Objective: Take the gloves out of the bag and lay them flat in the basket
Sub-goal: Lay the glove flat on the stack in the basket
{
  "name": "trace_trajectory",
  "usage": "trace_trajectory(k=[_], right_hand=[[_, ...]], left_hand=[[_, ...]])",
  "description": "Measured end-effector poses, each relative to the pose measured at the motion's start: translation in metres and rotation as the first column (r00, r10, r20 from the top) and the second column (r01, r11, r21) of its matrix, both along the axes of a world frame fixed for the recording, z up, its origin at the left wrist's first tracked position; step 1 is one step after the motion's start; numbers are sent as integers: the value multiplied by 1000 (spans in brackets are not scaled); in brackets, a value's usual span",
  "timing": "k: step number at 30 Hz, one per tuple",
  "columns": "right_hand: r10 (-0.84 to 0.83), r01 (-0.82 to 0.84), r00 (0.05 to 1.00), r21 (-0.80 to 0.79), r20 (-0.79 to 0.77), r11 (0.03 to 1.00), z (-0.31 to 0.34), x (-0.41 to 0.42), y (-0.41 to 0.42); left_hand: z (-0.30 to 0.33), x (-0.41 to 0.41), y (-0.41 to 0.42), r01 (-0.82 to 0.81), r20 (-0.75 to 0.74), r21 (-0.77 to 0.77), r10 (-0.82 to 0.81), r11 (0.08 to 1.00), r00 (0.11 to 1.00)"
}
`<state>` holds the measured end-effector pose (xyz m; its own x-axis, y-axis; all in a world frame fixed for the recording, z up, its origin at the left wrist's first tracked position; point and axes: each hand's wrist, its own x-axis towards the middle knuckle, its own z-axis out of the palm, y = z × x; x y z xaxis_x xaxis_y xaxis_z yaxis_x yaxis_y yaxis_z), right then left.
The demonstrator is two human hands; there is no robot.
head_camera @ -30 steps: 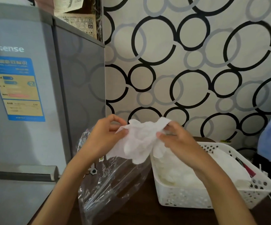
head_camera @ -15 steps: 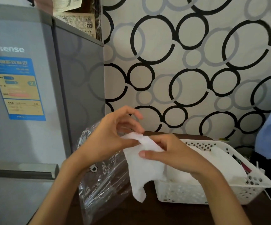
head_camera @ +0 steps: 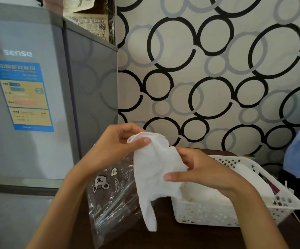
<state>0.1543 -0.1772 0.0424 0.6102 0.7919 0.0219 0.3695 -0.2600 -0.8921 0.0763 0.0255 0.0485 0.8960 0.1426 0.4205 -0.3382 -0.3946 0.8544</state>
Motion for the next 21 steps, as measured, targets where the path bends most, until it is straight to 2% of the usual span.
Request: trace_trajectory(k=[3,5,8,10,12,14,16,18,21], right_hand=[[-10,9,1000,99,5,995,4,-7,5],[-111,119,993,210,-51,970,4,-7,9],[-273,321,945,347,-181,881,2,-2,9],[-288,379,921,427,-264,821,3,3,5],[-269,389,914,474,-303,790,6,5,-2],[-278,391,914,465,-294,794,10,9,-15],[-263,334,938,383,-226,861,18,13,-30],[-183,218,970,242,-161,946,31,13,-44],[-166,172,983,76,-73,982,47,6,-50]], left_hand=[[2,1,-6,94,14,60,-95,994,995],[-1,6,-9,102,9,45,-103,994,995],[-12,13,-4,130,-131,-31,-133,991,982],[-18,15,-2,212,-229,28,-200,977,953],[-21,16,-7,203,-226,4,-197,979,954],[-18,16,-14,134,-149,-82,-145,988,978],[-11,14,-23,95,-73,-95,-102,991,992],[-1,15,-31,82,-26,-7,-82,997,996],[17,20,-46,125,-17,131,-124,984,992]])
